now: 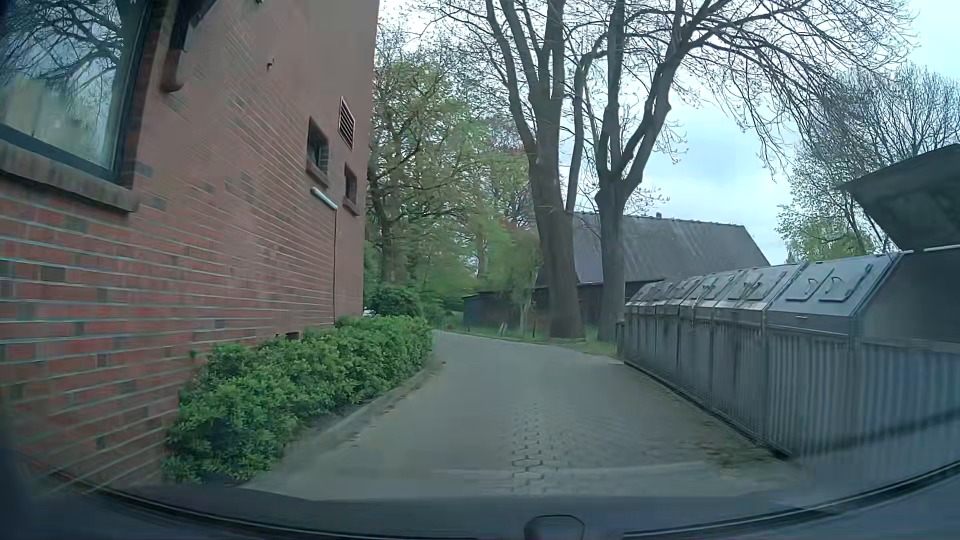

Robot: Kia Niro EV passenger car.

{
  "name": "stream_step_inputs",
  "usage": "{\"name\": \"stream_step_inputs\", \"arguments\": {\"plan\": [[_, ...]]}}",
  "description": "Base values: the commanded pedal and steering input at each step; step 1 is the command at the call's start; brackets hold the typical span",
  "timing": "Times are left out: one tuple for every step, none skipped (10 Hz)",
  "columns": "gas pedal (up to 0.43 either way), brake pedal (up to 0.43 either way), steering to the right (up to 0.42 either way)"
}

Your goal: Follow the waypoints while adhering to traffic rules and regulations

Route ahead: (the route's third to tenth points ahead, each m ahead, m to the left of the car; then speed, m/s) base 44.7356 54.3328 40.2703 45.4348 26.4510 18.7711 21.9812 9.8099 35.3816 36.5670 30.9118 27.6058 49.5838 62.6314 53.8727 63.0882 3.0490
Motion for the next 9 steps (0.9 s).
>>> {"name": "stream_step_inputs", "arguments": {"plan": [[0.059,0.0,0.02],[0.059,0.0,0.032],[0.059,0.0,0.045],[0.047,0.006,0.055],[0.047,0.0,0.053],[0.047,0.0,0.049],[0.047,0.0,0.049],[0.047,0.0,0.054],[0.047,0.0,0.063]]}}
